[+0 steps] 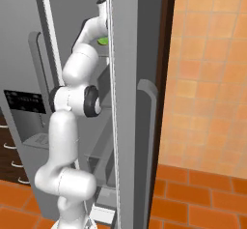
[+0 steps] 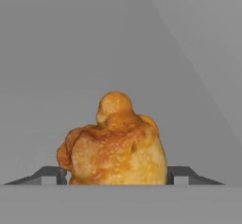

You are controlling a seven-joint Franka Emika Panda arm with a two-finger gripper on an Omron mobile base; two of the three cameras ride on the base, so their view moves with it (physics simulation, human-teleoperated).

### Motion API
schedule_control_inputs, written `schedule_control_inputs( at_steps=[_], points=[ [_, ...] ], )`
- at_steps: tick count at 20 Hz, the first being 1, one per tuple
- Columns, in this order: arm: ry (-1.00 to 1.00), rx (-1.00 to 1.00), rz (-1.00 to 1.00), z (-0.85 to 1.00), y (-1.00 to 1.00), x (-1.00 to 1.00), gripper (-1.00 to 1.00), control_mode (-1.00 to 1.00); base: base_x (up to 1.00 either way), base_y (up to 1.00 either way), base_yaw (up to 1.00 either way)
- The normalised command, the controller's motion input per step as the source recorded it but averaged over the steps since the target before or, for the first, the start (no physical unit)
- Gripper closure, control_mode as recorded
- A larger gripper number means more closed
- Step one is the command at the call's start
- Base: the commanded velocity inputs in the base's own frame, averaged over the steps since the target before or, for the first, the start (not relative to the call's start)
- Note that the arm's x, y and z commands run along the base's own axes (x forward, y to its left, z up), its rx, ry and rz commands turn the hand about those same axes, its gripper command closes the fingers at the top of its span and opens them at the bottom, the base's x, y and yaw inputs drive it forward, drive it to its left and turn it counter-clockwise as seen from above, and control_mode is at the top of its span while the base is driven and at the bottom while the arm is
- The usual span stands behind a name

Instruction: Place one lemon wedge and one chicken drumstick in each tupperware on the nearby counter, to pack two identical lunches.

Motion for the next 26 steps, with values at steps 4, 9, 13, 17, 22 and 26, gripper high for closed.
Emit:
schedule_control_inputs(
  at_steps=[4, 9, 13, 17, 22, 26],
  points=[
    [-0.19, -0.13, 0.0, -0.26, 0.27, -0.89, 1.0, -1.0, 0.0, 0.0, 0.0],
    [-0.17, -0.02, 0.0, -0.14, 0.31, -1.0, 1.0, -1.0, 0.0, 0.0, 0.0],
    [-0.27, -0.2, 0.0, -0.99, -0.14, -0.96, 1.0, -1.0, 0.0, 0.0, 0.0],
    [-0.35, -0.12, 0.0, -0.73, -0.34, -0.95, 1.0, -1.0, 0.0, 0.0, 0.0],
    [-0.02, 0.03, 0.0, 0.05, -0.01, -1.0, 1.0, -1.0, 0.0, 0.0, 0.0],
    [0.04, 0.02, 0.0, 0.0, 0.0, -1.0, 1.0, -1.0, 0.0, 0.0, 0.0]
  ],
)
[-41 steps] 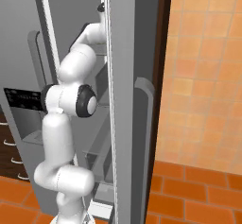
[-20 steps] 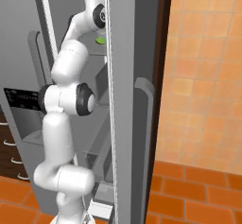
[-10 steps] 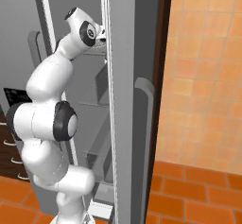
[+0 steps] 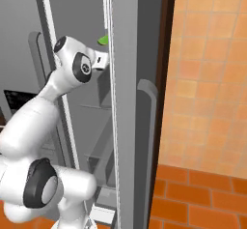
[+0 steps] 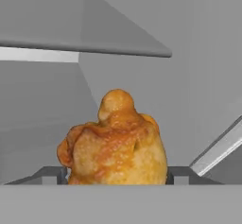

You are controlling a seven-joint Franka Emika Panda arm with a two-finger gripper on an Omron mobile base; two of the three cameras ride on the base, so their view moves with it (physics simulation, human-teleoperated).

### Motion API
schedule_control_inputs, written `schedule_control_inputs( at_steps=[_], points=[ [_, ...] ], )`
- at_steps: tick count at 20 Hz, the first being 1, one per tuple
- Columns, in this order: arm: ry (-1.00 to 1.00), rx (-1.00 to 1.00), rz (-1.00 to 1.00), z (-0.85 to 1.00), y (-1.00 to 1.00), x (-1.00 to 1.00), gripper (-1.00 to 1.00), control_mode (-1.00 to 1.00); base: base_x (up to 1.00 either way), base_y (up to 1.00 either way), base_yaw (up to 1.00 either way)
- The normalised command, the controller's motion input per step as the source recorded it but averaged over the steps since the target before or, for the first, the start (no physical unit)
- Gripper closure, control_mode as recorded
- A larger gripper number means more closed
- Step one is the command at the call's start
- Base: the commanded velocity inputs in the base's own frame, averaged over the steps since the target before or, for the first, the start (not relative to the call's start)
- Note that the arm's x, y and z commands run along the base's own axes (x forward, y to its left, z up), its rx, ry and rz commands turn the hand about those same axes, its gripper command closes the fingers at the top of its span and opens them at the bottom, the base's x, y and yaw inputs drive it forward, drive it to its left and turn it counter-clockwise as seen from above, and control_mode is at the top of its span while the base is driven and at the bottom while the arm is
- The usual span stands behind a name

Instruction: Place one lemon wedge and one chicken drumstick in each tupperware on the nearby counter, to pack two identical lunches.

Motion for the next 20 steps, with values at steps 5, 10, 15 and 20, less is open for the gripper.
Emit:
schedule_control_inputs(
  at_steps=[5, 10, 15, 20],
  points=[
    [0.03, -0.02, 0.05, -0.01, 0.28, -1.0, 1.0, -1.0, 0.0, 0.0, 0.0],
    [0.0, -0.04, 0.07, -0.09, 0.3, -0.4, 1.0, 1.0, -0.6, 0.58, 0.13],
    [0.0, 0.0, 0.0, 0.0, 0.0, 0.0, 1.0, 1.0, -1.0, 1.0, 0.25],
    [0.0, 0.0, 0.0, 0.0, 0.0, 0.0, 1.0, 1.0, -0.51, 1.0, 0.19]
  ],
)
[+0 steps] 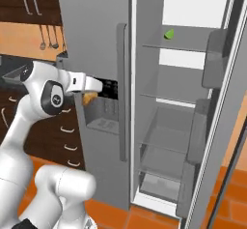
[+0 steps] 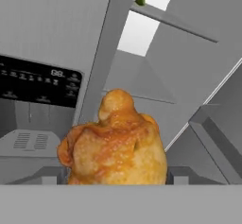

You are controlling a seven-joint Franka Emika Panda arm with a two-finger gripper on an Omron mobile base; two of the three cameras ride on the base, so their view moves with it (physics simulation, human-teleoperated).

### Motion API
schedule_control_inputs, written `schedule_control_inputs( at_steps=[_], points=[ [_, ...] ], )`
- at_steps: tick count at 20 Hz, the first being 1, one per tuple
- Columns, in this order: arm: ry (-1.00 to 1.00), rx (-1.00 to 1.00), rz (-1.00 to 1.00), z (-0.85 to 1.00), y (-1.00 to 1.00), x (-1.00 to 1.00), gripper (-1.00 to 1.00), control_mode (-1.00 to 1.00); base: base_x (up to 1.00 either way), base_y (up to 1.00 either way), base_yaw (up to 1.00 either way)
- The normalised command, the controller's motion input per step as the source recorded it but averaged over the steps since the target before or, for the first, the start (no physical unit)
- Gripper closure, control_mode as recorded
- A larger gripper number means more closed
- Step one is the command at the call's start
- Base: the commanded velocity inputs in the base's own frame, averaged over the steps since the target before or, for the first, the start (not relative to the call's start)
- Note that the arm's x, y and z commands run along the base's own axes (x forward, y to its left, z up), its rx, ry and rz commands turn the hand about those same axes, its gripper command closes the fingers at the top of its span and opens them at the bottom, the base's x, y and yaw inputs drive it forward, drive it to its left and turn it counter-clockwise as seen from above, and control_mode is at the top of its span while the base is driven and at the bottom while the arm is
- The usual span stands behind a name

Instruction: Place one lemon wedge and one chicken drumstick in each tupperware on the nearby counter, to pack two identical lunches.

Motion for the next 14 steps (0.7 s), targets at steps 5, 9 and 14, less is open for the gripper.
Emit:
schedule_control_inputs(
  at_steps=[5, 9, 14],
  points=[
    [0.0, 0.0, 0.0, 0.0, 0.0, 0.0, 1.0, 1.0, 0.04, 1.0, 0.16],
    [0.0, 0.0, 0.0, 0.0, 0.0, 0.0, 1.0, 1.0, 0.0, 1.0, 0.56],
    [0.0, 0.0, 0.0, 0.0, 0.0, 0.0, 1.0, 1.0, 0.03, 1.0, 0.61]
  ],
)
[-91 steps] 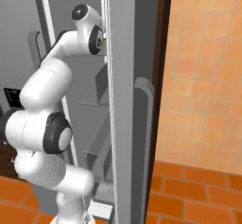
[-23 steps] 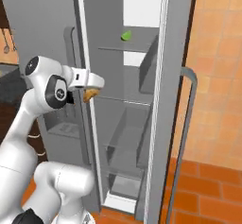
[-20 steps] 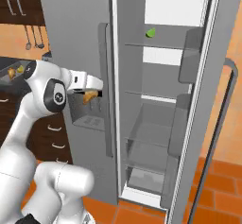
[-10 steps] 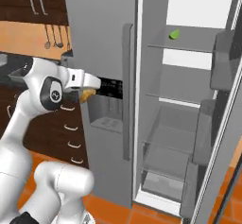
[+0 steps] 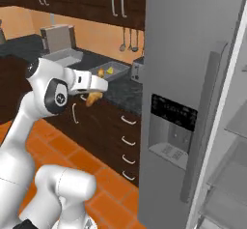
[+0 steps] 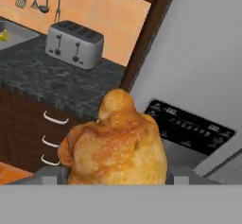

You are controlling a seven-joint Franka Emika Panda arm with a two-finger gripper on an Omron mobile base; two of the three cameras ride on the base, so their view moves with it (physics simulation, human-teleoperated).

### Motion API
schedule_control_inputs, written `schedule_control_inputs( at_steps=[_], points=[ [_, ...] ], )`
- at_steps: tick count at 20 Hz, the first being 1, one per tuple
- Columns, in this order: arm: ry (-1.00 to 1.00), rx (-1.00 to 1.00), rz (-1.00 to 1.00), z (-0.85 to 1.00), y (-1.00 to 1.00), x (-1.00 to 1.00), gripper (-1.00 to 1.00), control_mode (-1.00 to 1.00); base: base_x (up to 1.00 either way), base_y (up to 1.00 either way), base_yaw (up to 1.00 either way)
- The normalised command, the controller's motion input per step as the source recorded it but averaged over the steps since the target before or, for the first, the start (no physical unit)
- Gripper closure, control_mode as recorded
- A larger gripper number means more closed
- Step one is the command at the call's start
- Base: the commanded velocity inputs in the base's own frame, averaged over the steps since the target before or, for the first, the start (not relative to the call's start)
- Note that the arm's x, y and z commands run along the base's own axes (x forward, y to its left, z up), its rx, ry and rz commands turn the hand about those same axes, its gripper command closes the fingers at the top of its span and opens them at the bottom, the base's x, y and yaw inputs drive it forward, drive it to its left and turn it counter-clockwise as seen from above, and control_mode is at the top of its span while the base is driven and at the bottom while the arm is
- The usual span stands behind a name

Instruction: Place one lemon wedge and one chicken drumstick in each tupperware on the nearby counter, to pack two identical lunches.

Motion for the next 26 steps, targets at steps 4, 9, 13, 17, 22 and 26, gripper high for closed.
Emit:
schedule_control_inputs(
  at_steps=[4, 9, 13, 17, 22, 26],
  points=[
    [0.0, 0.0, 0.0, 0.0, 0.0, 0.0, 1.0, 1.0, 0.24, 1.0, 0.57],
    [0.0, 0.0, 0.0, 0.0, 0.0, 0.0, 1.0, 1.0, 0.73, 0.96, 0.49],
    [0.0, 0.0, 0.0, 0.0, 0.0, 0.0, 1.0, 1.0, 1.0, 0.57, 0.39],
    [0.0, 0.0, 0.0, 0.0, 0.0, 0.0, 1.0, 1.0, 1.0, 0.14, 0.11],
    [0.0, 0.0, 0.0, 0.0, 0.0, 0.0, 1.0, 1.0, 1.0, 0.07, -0.23],
    [0.0, 0.0, 0.0, 0.0, 0.0, 0.0, 1.0, 1.0, 1.0, 0.26, -0.48]
  ],
)
